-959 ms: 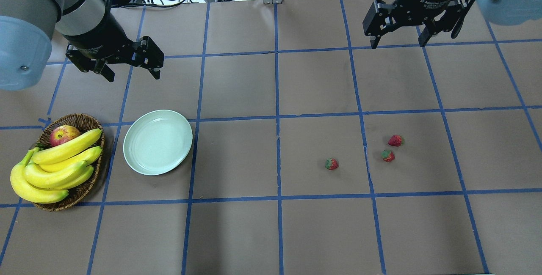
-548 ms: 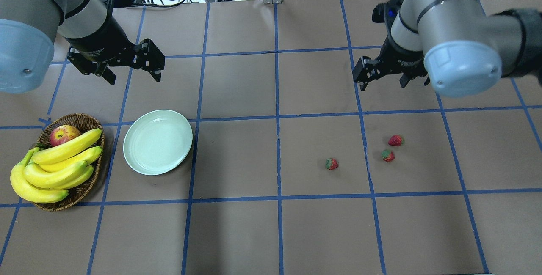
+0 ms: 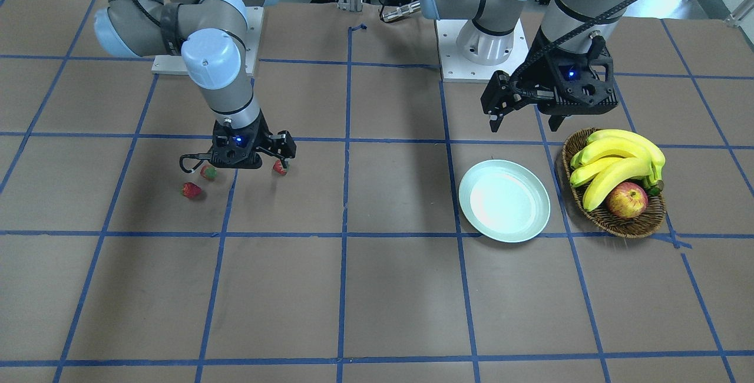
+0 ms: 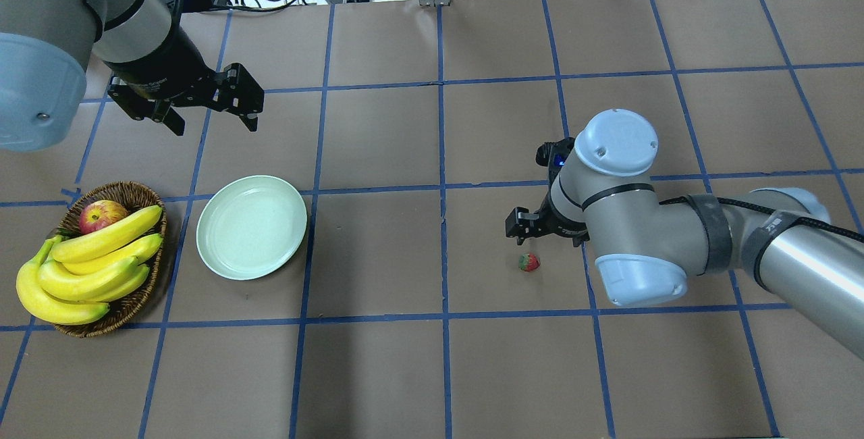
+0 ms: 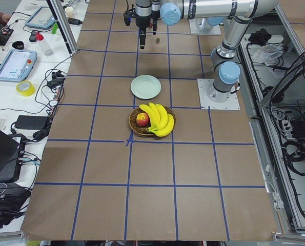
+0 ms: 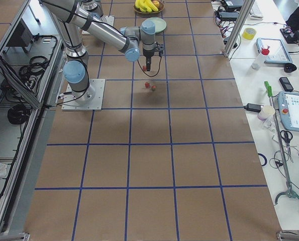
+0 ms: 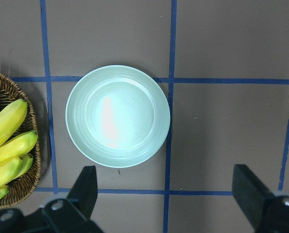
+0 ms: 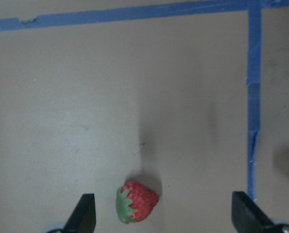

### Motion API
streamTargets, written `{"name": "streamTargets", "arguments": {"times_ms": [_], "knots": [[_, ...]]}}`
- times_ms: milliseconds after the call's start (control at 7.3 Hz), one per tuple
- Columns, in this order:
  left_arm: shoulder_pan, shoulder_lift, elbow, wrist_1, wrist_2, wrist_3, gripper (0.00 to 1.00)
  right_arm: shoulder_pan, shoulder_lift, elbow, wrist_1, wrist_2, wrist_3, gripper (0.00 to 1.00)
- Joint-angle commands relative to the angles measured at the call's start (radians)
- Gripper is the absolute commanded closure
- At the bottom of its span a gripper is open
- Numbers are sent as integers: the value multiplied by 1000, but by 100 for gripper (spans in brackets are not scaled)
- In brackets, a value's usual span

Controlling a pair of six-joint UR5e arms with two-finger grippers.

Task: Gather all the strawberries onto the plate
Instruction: 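Lower the right gripper onto the nearest red strawberry and close it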

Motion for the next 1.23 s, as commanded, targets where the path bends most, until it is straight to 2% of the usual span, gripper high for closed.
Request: {"name": "streamTargets", "arguments": {"times_ms": [0, 411, 548, 685, 822, 959, 1096], "knots": [[0, 0, 0, -1, -3, 4, 0, 49, 45, 14, -27, -2, 47, 0], [0, 0, 0, -1, -12, 0, 0, 49, 74, 14, -22, -5, 47, 18], [1, 0, 0, -1, -12, 0, 0, 49, 76, 10, -19, -5, 47, 28], [0, 3, 0, -1, -12, 0, 0, 49, 76, 7, -17, -2, 43, 50], [0, 5, 0, -1, -10, -1, 0, 49, 76, 5, -11, 1, 39, 76], [0, 5, -2, -1, -10, -1, 0, 49, 76, 1, -8, 2, 39, 89], [0, 8, -2, 0, -12, -7, 0, 49, 74, -9, -8, 2, 34, 94]]}}
